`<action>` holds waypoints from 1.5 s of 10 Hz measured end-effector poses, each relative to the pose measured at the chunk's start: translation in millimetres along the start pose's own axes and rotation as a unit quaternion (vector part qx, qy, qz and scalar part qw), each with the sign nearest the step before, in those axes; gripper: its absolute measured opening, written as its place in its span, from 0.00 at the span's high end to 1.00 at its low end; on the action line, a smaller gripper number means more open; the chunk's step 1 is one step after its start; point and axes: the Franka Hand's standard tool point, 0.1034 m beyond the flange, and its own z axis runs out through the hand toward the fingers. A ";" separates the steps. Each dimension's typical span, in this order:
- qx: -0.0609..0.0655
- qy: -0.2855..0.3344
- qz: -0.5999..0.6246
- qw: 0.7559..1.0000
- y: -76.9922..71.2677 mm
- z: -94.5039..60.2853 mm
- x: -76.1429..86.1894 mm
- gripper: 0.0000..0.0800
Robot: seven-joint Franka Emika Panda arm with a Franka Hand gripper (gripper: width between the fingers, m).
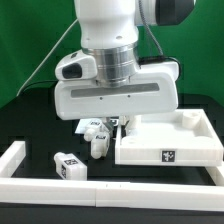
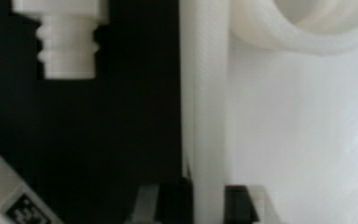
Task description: Assemble one leg
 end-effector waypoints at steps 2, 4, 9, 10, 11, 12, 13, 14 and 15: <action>-0.007 0.012 -0.002 1.000 1.2 17.6 -0.2 0.94; -0.008 0.009 0.003 1.000 0.4 32.7 -1.9 0.94; -0.010 0.015 0.011 1.000 -1.9 39.3 12.2 0.94; -0.010 0.015 0.011 1.000 -2.0 39.8 12.0 0.94; -0.010 0.015 0.011 1.000 -1.9 40.1 11.9 0.94; -0.010 0.014 0.011 1.000 -1.6 40.7 11.6 0.94; -0.010 0.013 0.018 1.000 -2.3 41.8 11.3 0.94; -0.019 0.012 0.028 0.999 -2.1 43.5 11.4 0.94; -0.023 0.013 0.033 0.999 -1.8 44.1 13.9 0.94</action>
Offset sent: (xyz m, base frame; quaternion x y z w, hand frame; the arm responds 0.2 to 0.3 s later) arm 0.0077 0.0029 -0.0206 0.0003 0.0179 0.0154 0.9997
